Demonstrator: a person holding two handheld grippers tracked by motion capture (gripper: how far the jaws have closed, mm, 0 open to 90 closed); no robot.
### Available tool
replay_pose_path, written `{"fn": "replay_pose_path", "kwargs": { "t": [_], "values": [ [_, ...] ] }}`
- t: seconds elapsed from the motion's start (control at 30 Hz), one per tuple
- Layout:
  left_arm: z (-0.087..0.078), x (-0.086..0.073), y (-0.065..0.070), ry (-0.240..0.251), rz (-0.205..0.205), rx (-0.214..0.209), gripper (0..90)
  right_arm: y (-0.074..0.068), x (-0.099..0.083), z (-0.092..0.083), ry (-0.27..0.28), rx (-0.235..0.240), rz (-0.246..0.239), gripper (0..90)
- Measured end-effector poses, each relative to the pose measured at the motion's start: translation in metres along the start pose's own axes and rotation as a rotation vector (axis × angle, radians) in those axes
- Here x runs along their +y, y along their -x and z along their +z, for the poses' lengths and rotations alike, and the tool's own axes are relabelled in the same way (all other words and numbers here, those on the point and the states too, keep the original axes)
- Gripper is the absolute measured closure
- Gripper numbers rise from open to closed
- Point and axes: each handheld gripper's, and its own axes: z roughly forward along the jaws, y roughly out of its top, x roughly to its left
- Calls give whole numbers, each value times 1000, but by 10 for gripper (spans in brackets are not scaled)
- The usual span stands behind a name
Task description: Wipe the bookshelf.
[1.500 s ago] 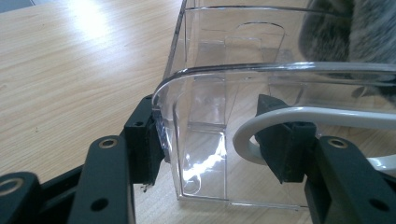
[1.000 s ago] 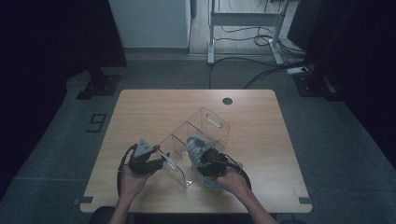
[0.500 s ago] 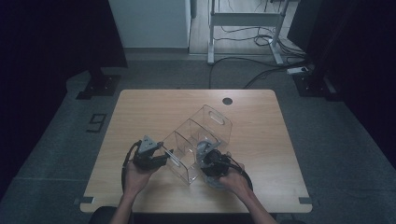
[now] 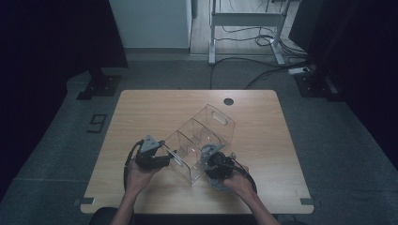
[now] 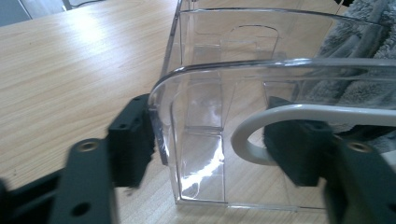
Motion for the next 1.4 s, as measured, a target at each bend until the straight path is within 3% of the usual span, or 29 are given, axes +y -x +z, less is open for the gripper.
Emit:
{"fn": "replay_pose_path", "kwargs": {
  "t": [0.1, 0.17, 0.57, 0.8, 0.97, 1.4],
  "values": [
    [-4, -1, -1, 4, -9, -8, 186, 0, 0, -10, 7, 16, -6, 648],
    [-8, -2, -1, 2, -4, -9, 174, 0, 0, -13, 9, 23, -3, 647],
    [-26, -20, 9, -132, 131, 36, 0, 0, 21, -61, 68, 88, -10, 639],
    [-34, -43, 0, -183, 99, 23, 0, 0, 46, -84, 84, 111, -21, 634],
    [-35, -61, -5, -238, 109, 36, 0, -4, 65, -93, 87, 130, -37, 632],
    [-34, -86, -22, -327, 70, 40, 0, -24, 125, -91, 78, 173, -90, 629]
  ]
}}
